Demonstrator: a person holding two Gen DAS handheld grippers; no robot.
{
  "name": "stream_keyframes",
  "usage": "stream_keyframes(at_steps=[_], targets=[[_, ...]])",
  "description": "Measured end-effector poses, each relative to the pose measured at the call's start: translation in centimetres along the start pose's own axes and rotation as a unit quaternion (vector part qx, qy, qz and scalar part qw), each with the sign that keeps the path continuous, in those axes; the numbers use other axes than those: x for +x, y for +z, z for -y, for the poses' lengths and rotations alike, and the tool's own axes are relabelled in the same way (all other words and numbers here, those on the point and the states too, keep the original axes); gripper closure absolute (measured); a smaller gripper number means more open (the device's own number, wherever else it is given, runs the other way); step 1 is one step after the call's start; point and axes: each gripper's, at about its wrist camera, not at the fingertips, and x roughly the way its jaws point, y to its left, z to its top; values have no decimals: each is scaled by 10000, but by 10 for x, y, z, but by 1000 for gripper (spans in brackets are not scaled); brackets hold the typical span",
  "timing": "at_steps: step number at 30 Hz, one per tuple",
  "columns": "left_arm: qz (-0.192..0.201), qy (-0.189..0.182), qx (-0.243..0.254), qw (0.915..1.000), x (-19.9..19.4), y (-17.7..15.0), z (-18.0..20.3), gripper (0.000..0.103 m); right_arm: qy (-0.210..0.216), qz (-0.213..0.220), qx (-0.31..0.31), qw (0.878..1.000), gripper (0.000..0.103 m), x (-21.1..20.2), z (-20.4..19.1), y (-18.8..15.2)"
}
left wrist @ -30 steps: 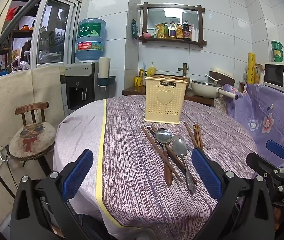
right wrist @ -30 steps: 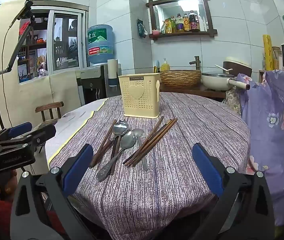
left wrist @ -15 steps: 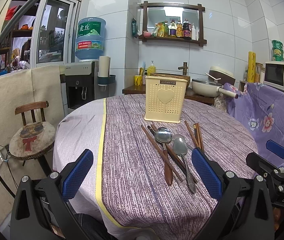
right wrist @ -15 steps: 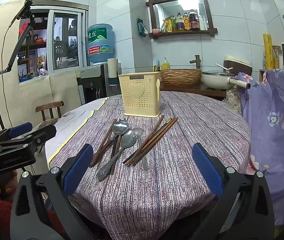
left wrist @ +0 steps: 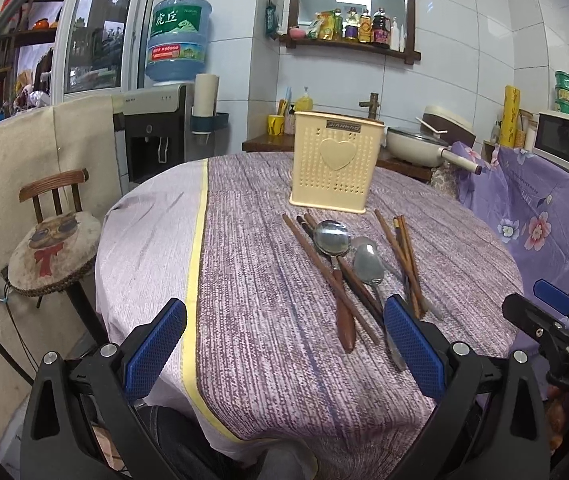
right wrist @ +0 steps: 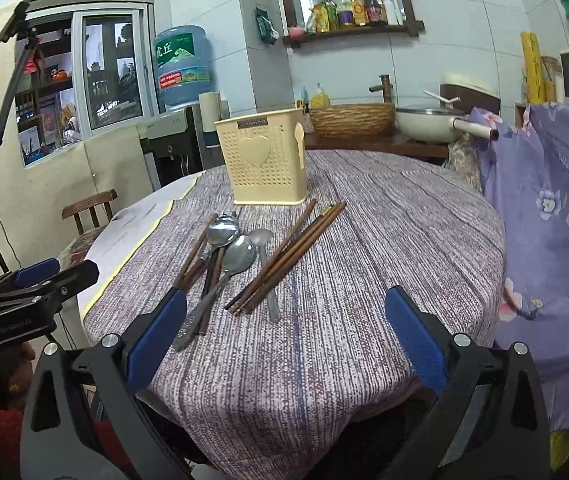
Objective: Organize utensils
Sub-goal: 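Lower both tools toward the loose wooden chopsticks on the cloth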
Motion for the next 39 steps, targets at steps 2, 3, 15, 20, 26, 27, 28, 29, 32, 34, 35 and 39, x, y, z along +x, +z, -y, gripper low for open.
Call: stream_keyframes(at_steps=[2,3,15,20,26,27,28,29,32,34,35,39], targets=[[-75,-17,97,9999,4,2,-2,5,-27,-148,46,9999,5,8,6,3],[-86,1,156,9998,7,4,-3,5,13,-227,52,9997,5,13,9,4],[-801,-157,447,9957,69,51,-11,12,87,-926,-75,9956,16,81,20,54],[-1320,-153,204,9909,103,70,-18,15,361,-1162,190,9924,30,121,21,85],[-1621,82,173,9866,130,87,-16,28,483,-1718,653,9818,48,176,23,108],[-1710,26,101,9852,136,89,-16,29,458,-1790,643,9807,49,185,21,111],[-1805,-5,31,9836,141,91,-16,32,443,-1834,605,9802,50,193,19,113],[-1891,-34,-31,9819,146,93,-15,37,403,-1868,567,9799,52,200,18,114],[-2138,-220,-34,9766,161,96,-8,45,251,-1968,553,9786,61,219,17,119],[-2303,-156,-16,9730,172,94,-6,52,214,-2039,618,9768,65,229,19,121],[-2366,-143,-74,9715,175,94,-7,55,160,-2063,670,9761,68,234,21,121],[-2531,-139,-259,9670,185,91,-11,58,201,-2201,803,9720,74,249,28,125]])
